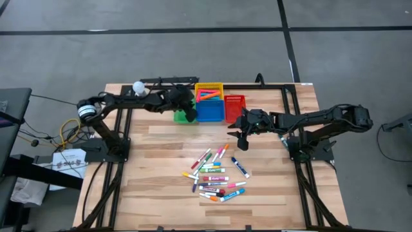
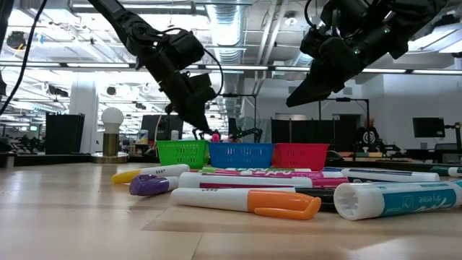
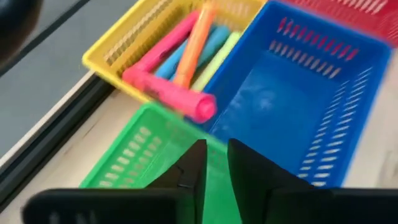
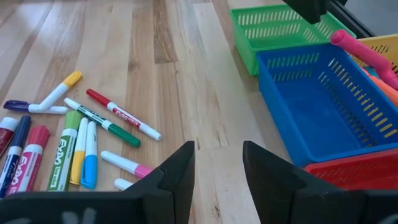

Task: Pick & Place Markers
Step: Put the large pink highlighter pen into the yellow bin

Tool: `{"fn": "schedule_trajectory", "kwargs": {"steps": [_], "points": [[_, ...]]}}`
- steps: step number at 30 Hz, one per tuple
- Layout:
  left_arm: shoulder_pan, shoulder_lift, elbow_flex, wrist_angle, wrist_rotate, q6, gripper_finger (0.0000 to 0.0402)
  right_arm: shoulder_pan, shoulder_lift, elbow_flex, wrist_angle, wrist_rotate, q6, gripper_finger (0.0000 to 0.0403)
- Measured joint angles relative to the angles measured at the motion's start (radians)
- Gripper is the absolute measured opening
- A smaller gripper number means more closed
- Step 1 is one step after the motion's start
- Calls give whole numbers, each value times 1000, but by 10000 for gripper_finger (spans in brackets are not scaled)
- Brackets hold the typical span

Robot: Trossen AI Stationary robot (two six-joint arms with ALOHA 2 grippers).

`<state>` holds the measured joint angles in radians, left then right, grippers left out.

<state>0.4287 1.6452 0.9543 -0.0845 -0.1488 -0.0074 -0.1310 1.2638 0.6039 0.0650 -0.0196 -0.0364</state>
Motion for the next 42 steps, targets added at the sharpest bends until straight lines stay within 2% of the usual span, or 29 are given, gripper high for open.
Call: {"fn": "schedule_trajectory", "kwargs": {"steps": [8, 12, 30, 42], "points": [[-6, 0, 0, 7, 0, -21, 20, 0, 0, 0, 0, 0, 1, 125], [-6, 2, 0, 21, 38, -23, 8, 0, 0, 0, 0, 0, 0, 125], [6, 53, 10, 68, 41, -24, 6, 0, 0, 0, 5, 1, -1, 125], [20, 174, 96, 75, 41, 3, 6, 0, 0, 0, 2, 0, -16, 125]]}}
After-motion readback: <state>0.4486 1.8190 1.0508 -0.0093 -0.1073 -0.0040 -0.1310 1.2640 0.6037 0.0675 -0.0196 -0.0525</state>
